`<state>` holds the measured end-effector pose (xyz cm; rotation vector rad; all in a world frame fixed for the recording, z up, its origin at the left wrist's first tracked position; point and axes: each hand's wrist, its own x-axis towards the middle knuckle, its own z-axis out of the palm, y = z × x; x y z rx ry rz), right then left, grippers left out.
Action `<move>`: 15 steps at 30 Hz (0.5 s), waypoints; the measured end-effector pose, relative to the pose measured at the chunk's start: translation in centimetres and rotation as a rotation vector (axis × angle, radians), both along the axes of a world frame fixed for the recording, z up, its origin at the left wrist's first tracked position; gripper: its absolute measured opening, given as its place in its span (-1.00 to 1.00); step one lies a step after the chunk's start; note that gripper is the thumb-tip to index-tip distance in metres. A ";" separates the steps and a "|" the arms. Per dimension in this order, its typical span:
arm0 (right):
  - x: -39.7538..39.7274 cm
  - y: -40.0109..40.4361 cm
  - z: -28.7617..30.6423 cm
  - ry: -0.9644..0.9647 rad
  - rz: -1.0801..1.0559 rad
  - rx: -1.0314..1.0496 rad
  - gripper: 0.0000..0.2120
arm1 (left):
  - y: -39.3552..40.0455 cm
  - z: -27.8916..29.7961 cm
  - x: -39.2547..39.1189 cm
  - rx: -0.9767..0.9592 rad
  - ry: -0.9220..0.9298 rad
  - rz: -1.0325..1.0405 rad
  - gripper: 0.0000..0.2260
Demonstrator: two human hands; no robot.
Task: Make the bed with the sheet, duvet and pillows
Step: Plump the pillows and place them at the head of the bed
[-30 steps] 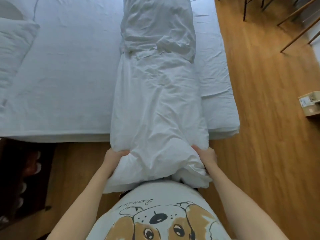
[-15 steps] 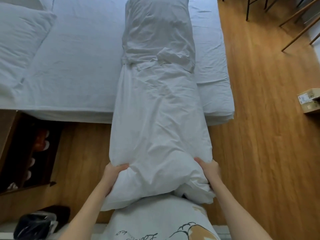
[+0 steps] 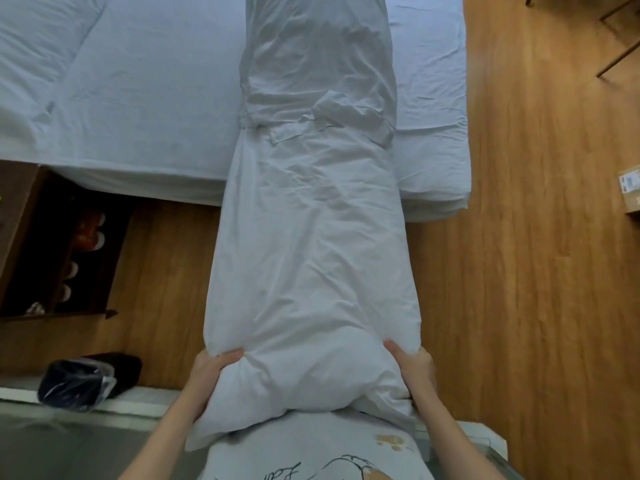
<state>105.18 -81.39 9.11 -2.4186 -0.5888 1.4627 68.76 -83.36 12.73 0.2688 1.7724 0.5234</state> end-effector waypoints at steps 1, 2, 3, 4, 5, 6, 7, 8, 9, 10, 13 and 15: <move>0.0 0.2 0.0 -0.001 0.002 0.000 -0.51 | 0.3 0.1 0.0 0.008 0.001 -0.005 -0.23; -0.1 0.6 0.0 -0.001 0.002 0.004 -0.51 | 0.7 0.2 -0.1 0.018 0.000 -0.005 -0.23; -0.3 1.1 0.0 0.001 0.001 0.010 -0.52 | 1.2 0.2 -0.1 0.029 -0.001 -0.006 -0.24; -0.5 1.7 0.1 0.000 0.001 0.013 -0.53 | 1.9 0.4 -0.1 0.031 -0.002 -0.012 -0.28; -0.7 2.4 0.1 -0.005 0.003 0.014 -0.53 | 2.7 0.6 -0.1 0.035 -0.003 -0.012 -0.32; -1.0 3.2 0.2 -0.013 0.003 0.015 -0.52 | 3.6 0.8 -0.2 0.038 -0.009 -0.014 -0.34; -1.2 4.1 0.3 -0.017 0.004 0.020 -0.52 | 4.5 0.6 -0.5 0.037 -0.010 -0.009 -0.33; -1.5 5.0 0.5 -0.019 0.000 0.022 -0.51 | 5.5 0.6 -0.7 0.035 -0.002 -0.008 -0.30; -1.8 5.9 0.6 -0.021 -0.003 0.023 -0.51 | 6.5 0.5 -1.1 0.032 0.010 -0.017 -0.26; -2.1 6.9 0.9 -0.024 -0.006 0.021 -0.52 | 7.6 0.4 -1.6 0.035 0.022 -0.032 -0.22; -3.0 10.6 2.3 -0.031 -0.015 0.067 -0.55 | 11.6 0.2 -2.8 0.057 0.026 -0.062 -0.16; -3.6 14.5 3.5 -0.033 -0.023 0.129 -0.53 | 15.3 0.6 -3.5 0.076 0.032 -0.109 -0.33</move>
